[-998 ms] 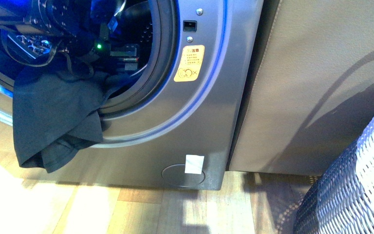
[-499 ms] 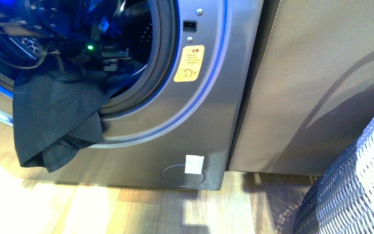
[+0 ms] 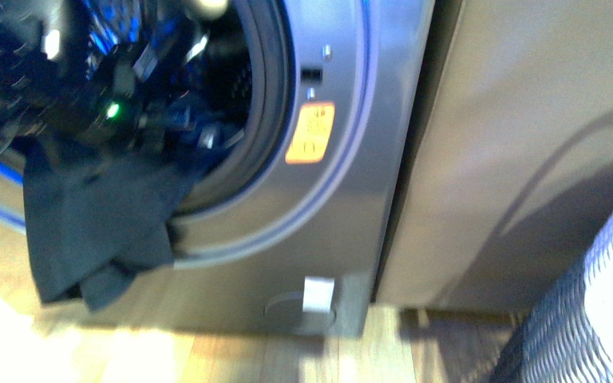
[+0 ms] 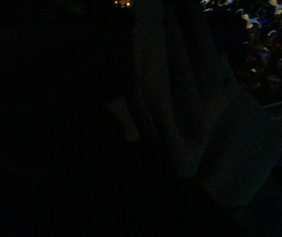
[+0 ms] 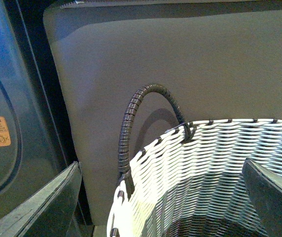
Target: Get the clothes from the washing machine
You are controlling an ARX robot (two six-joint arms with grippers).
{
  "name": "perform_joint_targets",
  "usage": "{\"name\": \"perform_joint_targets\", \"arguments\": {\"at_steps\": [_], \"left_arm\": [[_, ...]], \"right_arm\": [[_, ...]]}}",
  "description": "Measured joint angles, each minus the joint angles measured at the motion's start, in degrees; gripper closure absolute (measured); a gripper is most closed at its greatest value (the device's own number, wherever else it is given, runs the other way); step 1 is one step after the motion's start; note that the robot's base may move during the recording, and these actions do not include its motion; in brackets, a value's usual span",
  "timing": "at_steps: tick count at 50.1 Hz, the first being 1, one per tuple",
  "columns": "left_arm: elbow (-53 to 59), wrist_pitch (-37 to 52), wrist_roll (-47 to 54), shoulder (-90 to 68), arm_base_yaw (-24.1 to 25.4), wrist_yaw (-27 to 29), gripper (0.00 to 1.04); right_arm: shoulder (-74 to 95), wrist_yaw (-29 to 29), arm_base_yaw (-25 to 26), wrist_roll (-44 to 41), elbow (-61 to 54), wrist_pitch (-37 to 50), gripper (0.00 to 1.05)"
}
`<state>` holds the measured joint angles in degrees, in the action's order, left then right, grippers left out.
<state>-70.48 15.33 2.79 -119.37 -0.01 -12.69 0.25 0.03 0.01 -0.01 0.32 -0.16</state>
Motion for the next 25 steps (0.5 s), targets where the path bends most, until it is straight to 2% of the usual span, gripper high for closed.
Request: {"name": "perform_joint_targets", "arguments": {"at_steps": [15, 25], "left_arm": [[15.3, 6.7, -1.6, 15.2, 0.2, -2.8, 0.99], [22.5, 7.5, -2.7, 26.5, 1.6, -5.4, 0.99]], "right_arm": [[0.0, 0.0, 0.0, 0.0, 0.0, 0.0, 0.08], [0.0, 0.0, 0.0, 0.0, 0.0, 0.0, 0.08]]}}
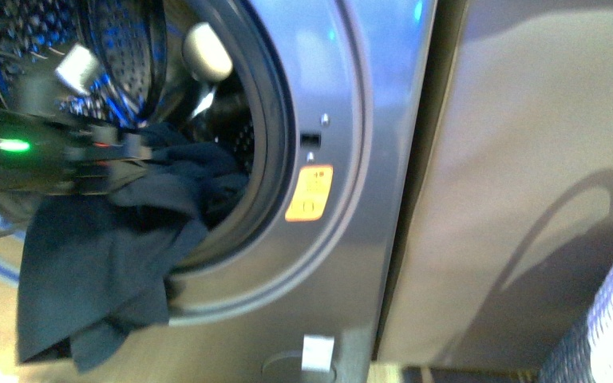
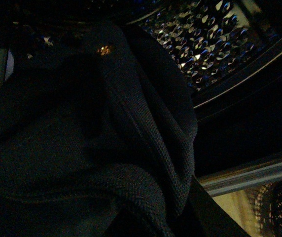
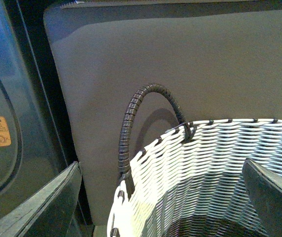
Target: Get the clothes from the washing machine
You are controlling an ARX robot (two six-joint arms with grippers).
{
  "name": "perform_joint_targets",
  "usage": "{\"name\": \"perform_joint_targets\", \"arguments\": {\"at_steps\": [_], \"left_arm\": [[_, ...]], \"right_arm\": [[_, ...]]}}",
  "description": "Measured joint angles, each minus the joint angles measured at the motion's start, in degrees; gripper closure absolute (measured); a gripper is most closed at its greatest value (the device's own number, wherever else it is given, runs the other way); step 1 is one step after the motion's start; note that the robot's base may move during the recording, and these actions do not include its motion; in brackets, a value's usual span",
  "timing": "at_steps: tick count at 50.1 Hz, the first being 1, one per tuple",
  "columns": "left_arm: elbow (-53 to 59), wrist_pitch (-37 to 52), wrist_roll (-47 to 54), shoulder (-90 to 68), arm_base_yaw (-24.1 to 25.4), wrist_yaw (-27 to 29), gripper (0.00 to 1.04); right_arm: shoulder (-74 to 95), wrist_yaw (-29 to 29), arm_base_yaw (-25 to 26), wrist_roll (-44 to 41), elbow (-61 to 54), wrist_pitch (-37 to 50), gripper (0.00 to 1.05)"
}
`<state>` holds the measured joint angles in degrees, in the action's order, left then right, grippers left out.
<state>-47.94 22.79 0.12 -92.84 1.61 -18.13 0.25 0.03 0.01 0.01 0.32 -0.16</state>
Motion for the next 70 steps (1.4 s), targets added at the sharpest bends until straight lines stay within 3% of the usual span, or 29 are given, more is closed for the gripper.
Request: {"name": "perform_joint_targets", "arguments": {"at_steps": [25, 42, 60, 70], "left_arm": [[1.8, -5.6, -2.6, 22.8, 3.0, -6.6, 0.99], [-5.6, -10.8, -3.3, 32.5, 1.9, -10.6, 0.99], [-24.4, -13.3, -4.9, 28.8, -5.0, -9.3, 0.99], [-33.9, -16.8, -4.5, 24.3, -12.9, -6.6, 0.99]], "right_arm": [[0.0, 0.0, 0.0, 0.0, 0.0, 0.0, 0.08], [0.0, 0.0, 0.0, 0.0, 0.0, 0.0, 0.08], [0.0, 0.0, 0.0, 0.0, 0.0, 0.0, 0.08], [0.0, 0.0, 0.0, 0.0, 0.0, 0.0, 0.08]]}}
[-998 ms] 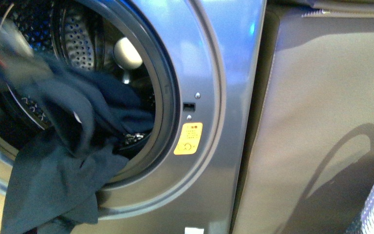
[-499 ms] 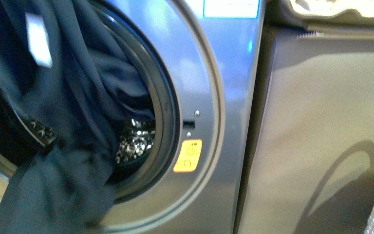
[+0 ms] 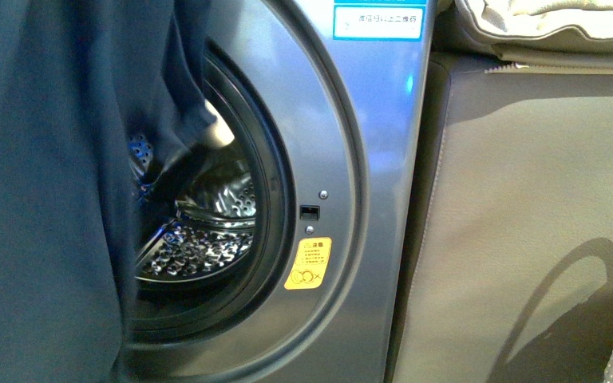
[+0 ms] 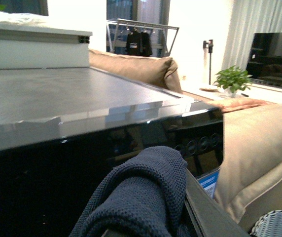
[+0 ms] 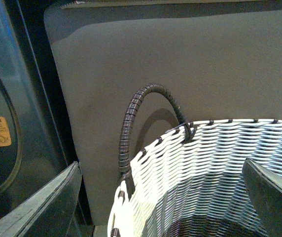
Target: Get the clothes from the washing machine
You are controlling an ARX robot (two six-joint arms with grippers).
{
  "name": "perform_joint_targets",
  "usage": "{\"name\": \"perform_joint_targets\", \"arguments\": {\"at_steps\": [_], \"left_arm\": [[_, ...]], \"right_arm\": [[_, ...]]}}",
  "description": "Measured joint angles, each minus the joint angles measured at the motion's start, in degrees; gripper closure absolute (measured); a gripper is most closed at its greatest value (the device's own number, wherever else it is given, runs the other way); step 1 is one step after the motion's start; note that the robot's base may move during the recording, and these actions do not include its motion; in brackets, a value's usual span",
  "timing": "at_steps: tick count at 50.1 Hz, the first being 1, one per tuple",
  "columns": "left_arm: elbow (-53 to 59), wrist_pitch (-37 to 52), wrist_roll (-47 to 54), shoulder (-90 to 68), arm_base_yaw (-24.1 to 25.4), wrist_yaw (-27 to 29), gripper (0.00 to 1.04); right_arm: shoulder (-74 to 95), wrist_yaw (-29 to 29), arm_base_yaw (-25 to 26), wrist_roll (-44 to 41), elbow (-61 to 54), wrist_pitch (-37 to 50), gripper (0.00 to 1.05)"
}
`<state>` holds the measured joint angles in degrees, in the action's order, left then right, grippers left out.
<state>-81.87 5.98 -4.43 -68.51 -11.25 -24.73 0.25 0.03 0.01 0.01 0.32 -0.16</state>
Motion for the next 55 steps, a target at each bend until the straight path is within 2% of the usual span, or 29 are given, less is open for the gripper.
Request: {"name": "perform_joint_targets", "arguments": {"at_steps": [8, 19, 23, 35, 55], "left_arm": [[-8.6, -1.9, 0.2, -4.7, -6.0, -1.3, 0.99], [-15.6, -0.8, -3.9, -9.0, -9.7, -8.8, 0.99], [-17.1, -0.7, -4.9, -10.3, -10.8, -9.9, 0.99], [-24.4, -4.8, -5.0, -14.8, -13.4, -8.4, 0.99], [-24.6, -5.0, -5.1, -15.1, -13.6, -8.3, 0.99]], "right_arm": [[0.0, 0.0, 0.0, 0.0, 0.0, 0.0, 0.08], [0.0, 0.0, 0.0, 0.0, 0.0, 0.0, 0.08], [0.0, 0.0, 0.0, 0.0, 0.0, 0.0, 0.08], [0.0, 0.0, 0.0, 0.0, 0.0, 0.0, 0.08], [0.0, 0.0, 0.0, 0.0, 0.0, 0.0, 0.08]]}}
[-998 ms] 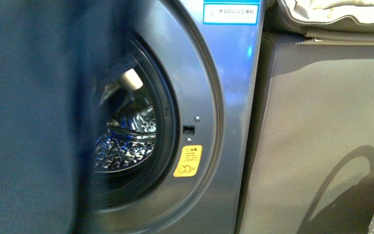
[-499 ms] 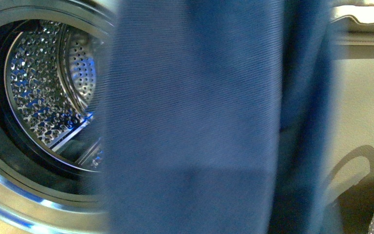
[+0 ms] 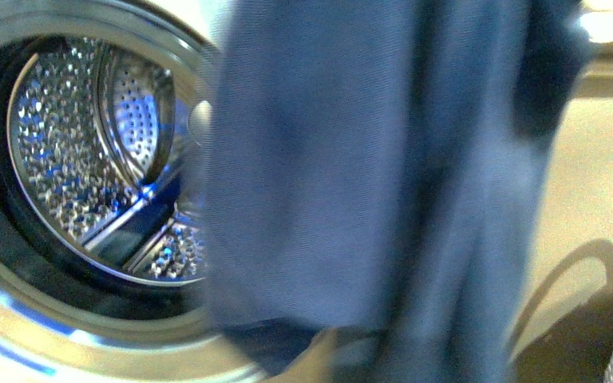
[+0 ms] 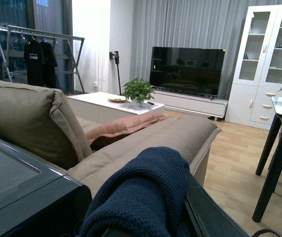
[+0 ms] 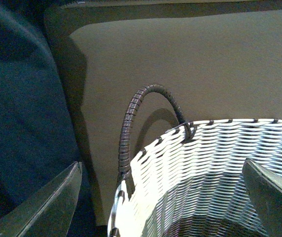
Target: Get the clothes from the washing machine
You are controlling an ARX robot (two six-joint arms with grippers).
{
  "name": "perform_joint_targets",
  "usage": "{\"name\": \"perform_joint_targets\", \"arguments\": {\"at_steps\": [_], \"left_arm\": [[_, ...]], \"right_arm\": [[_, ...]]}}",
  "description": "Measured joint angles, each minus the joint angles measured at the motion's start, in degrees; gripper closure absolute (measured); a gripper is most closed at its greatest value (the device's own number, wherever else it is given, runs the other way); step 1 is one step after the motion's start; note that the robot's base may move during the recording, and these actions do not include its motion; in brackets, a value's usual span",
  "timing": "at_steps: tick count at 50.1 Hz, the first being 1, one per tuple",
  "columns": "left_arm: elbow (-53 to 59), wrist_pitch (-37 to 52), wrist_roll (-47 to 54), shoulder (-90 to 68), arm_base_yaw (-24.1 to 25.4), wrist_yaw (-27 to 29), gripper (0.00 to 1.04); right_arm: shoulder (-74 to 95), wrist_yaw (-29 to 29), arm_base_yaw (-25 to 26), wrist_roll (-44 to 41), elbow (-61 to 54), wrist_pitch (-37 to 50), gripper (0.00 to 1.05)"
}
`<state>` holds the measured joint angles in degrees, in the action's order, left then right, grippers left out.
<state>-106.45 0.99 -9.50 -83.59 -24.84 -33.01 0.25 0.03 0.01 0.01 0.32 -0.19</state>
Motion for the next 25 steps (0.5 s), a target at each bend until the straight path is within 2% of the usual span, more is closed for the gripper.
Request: {"name": "perform_joint_targets", "arguments": {"at_steps": [2, 3, 5, 7, 11, 18, 25], "left_arm": [[0.0, 0.0, 0.0, 0.0, 0.0, 0.0, 0.99], [0.0, 0.0, 0.0, 0.0, 0.0, 0.0, 0.99], [0.0, 0.0, 0.0, 0.0, 0.0, 0.0, 0.99], [0.0, 0.0, 0.0, 0.0, 0.0, 0.0, 0.99], [0.0, 0.0, 0.0, 0.0, 0.0, 0.0, 0.99], [-0.1, 0.0, 0.0, 0.0, 0.0, 0.0, 0.99], [-0.1, 0.0, 0.0, 0.0, 0.0, 0.0, 0.99]], "right_arm": [[0.1, 0.9, 0.2, 0.6, 0.0, 0.0, 0.08], [0.6, 3.1, 1.3, 1.8, 0.0, 0.2, 0.08], [2.7, 16.3, 5.7, 8.7, 0.2, 2.0, 0.08], [5.2, 26.2, 10.0, 15.2, 0.6, 4.5, 0.08], [9.3, 34.8, 14.6, 23.7, 2.1, 9.4, 0.08], [18.5, 37.1, 17.6, 27.7, 6.1, 20.2, 0.08], [28.0, 37.0, 16.1, 27.3, 10.5, 28.1, 0.08]]}}
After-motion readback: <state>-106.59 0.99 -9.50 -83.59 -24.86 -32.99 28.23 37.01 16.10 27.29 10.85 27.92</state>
